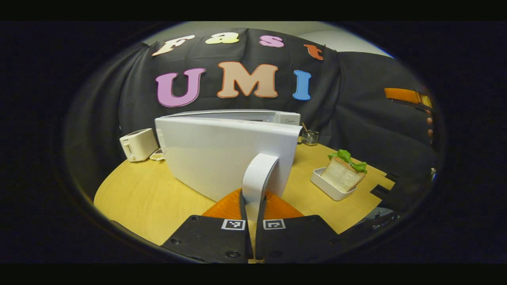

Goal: Open the microwave oven with the left hand, put the food in, and close the microwave oven.

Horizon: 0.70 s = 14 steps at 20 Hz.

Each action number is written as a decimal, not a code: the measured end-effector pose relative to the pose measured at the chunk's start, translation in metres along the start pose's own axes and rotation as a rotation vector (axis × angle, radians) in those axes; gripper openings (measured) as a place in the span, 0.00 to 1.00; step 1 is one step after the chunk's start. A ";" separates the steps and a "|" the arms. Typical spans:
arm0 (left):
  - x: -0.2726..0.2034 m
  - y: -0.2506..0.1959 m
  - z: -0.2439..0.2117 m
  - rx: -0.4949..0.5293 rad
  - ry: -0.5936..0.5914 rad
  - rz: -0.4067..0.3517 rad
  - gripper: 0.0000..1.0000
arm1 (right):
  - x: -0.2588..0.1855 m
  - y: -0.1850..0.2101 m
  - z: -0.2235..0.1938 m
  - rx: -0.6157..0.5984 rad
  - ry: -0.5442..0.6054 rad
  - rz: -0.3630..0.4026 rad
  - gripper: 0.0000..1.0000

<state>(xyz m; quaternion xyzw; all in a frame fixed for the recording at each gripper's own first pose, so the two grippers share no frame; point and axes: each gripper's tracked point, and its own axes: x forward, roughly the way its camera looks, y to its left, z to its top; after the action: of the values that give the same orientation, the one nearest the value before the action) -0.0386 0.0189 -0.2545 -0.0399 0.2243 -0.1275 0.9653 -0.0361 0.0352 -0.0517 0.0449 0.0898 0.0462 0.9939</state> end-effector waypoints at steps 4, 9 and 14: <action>-0.030 0.039 -0.009 -0.004 0.007 0.048 0.02 | 0.003 0.022 -0.017 -0.012 0.034 0.012 0.97; -0.057 0.087 -0.020 -0.004 0.013 0.125 0.02 | 0.008 0.045 -0.039 -0.030 0.060 -0.002 0.97; -0.077 0.136 -0.025 -0.034 0.017 0.206 0.04 | 0.008 0.057 -0.071 -0.037 0.106 -0.022 0.98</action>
<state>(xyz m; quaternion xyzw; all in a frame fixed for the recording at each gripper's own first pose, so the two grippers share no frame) -0.0855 0.1702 -0.2628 -0.0319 0.2373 -0.0242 0.9706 -0.0459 0.0983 -0.1172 0.0229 0.1419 0.0392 0.9888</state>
